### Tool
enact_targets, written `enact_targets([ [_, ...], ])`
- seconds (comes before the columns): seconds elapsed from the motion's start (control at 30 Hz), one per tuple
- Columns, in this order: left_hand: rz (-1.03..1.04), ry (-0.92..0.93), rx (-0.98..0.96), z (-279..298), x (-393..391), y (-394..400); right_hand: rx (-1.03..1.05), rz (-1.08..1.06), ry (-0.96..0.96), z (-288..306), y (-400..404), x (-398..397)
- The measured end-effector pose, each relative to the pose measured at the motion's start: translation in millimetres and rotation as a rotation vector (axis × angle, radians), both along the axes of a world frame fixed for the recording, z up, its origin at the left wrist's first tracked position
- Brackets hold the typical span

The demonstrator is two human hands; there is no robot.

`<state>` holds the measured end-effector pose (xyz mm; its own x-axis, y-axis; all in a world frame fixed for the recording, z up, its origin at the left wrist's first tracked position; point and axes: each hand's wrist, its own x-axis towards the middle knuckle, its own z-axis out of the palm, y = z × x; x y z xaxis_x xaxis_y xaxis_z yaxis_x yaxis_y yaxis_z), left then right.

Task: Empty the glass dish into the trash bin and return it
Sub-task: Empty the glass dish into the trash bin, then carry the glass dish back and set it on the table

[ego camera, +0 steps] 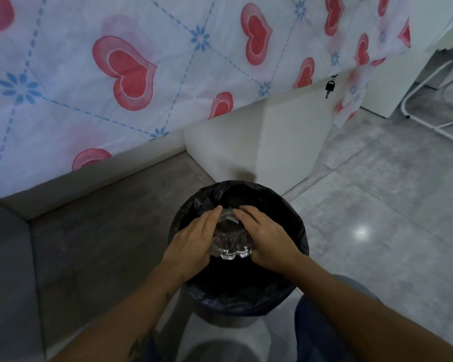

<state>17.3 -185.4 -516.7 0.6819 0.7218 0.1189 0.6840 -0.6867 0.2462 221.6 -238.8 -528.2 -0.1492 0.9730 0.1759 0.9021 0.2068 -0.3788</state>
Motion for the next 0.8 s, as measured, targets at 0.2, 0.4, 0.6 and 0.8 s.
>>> enact_targets([
  [0.2,0.057,-0.097,-0.262,40,17,-9,-0.499,-0.227,0.632,26,7,21],
  [0.4,0.205,-0.267,-0.471,132,33,-21,-0.834,-0.317,0.925,125,-12,30],
  [0.6,0.261,-0.301,-0.582,265,33,-30,-0.733,-0.366,0.904,264,-37,28],
  [0.8,0.315,-0.314,-0.578,415,28,-44,-0.48,-0.309,0.708,403,-67,12],
])
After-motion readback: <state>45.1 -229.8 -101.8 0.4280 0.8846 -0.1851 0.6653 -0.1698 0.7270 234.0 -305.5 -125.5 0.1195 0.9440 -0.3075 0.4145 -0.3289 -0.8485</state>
